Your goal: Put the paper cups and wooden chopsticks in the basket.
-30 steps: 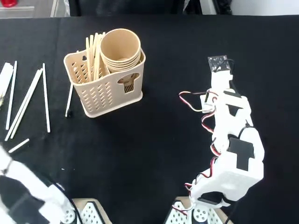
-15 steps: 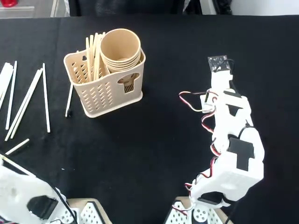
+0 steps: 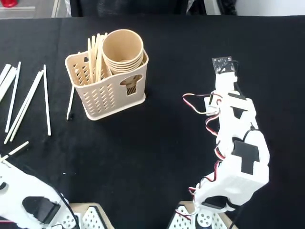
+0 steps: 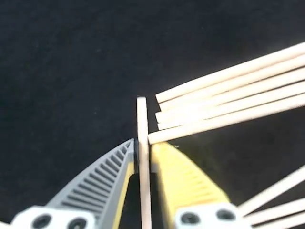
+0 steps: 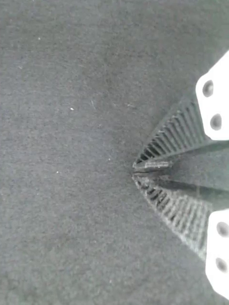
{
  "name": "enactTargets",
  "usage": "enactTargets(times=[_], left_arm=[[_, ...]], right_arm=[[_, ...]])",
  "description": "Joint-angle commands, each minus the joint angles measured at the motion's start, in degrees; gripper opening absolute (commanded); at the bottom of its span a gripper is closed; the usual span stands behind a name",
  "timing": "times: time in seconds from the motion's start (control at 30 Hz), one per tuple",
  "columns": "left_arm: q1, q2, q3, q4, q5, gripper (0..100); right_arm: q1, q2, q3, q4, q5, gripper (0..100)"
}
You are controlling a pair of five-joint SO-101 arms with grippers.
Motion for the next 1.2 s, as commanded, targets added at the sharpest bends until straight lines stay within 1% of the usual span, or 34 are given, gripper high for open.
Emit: enactTargets(times=[0.0,0.13,0.2,0.33,0.43,0.57,0.73,0.83,0.93,1.0,1.07,1.17], left_arm=[[-0.7,-3.0,-0.9,2.9,-0.2,3],[0.0,-9.4,-0.7,6.3,-0.1,3],[1.5,-13.1,0.1,8.5,-0.6,3],[5.4,-22.8,3.7,8.7,-0.1,3],[8.3,-31.2,7.3,6.7,2.8,3],[12.4,-41.6,14.7,-3.3,6.7,3],[19.6,-54.9,25.8,-17.9,10.6,3],[23.6,-63.9,31.3,-26.4,15.0,3],[28.2,-73.3,36.0,-36.8,18.6,3],[32.3,-79.1,39.7,-43.0,18.9,3],[37.3,-84.8,42.6,-46.7,18.0,3],[45.2,-91.6,45.1,-50.1,13.1,3]], right_arm=[[0.1,-3.4,0.0,-0.4,0.5,1.4],[0.1,-3.4,0.0,-0.4,0.5,1.4],[0.1,-3.4,0.0,-0.4,0.5,1.4],[0.1,-3.4,0.0,-0.3,0.5,1.4],[0.1,-3.4,0.0,-0.3,0.5,1.4],[0.1,-3.4,0.0,-0.3,0.5,1.4],[0.1,-3.4,0.0,-0.3,0.5,1.4],[0.1,-3.4,0.0,-0.3,0.5,1.4],[0.2,-3.4,0.0,-0.3,0.5,1.4],[0.2,-3.4,0.0,-0.3,0.5,1.4],[0.2,-3.4,0.0,-0.3,0.5,1.4],[0.2,-3.4,0.0,-0.3,0.5,1.4]])
